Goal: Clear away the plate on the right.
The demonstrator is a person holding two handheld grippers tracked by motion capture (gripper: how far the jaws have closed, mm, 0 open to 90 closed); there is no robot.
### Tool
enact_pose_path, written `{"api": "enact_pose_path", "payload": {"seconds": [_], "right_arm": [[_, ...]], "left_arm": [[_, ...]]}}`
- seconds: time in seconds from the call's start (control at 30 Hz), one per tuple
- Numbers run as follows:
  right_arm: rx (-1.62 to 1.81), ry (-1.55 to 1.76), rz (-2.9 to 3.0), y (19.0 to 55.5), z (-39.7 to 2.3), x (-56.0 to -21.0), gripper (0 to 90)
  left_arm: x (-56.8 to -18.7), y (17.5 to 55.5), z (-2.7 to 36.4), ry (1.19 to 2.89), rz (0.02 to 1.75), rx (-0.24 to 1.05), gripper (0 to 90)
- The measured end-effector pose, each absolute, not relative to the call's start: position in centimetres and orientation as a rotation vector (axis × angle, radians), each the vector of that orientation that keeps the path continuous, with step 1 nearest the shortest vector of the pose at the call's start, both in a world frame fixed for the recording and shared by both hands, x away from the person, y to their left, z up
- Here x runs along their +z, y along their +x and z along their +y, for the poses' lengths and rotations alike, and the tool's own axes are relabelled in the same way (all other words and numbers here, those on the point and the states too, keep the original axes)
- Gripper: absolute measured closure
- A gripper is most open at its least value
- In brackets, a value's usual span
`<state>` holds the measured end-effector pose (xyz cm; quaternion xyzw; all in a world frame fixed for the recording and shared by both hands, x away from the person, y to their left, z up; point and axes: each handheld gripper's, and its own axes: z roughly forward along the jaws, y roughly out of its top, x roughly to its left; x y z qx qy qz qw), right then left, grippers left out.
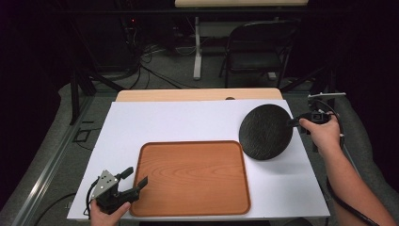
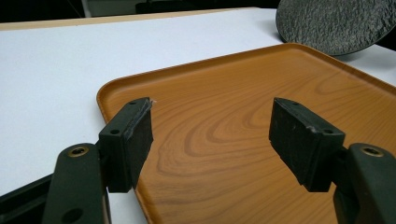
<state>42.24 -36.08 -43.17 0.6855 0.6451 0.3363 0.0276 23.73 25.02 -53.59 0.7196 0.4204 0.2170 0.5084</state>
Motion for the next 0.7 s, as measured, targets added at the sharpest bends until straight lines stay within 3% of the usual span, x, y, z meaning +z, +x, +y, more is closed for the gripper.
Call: {"api": "enact_pose_path", "payload": {"seconds": [0.7], "right_arm": [[0.976,2.114,2.034,44.6,-34.8,-40.4,86.5]], "left_arm": [[-53.6,23.8,25.1,1.736,1.014,0.51,30.7]]}}
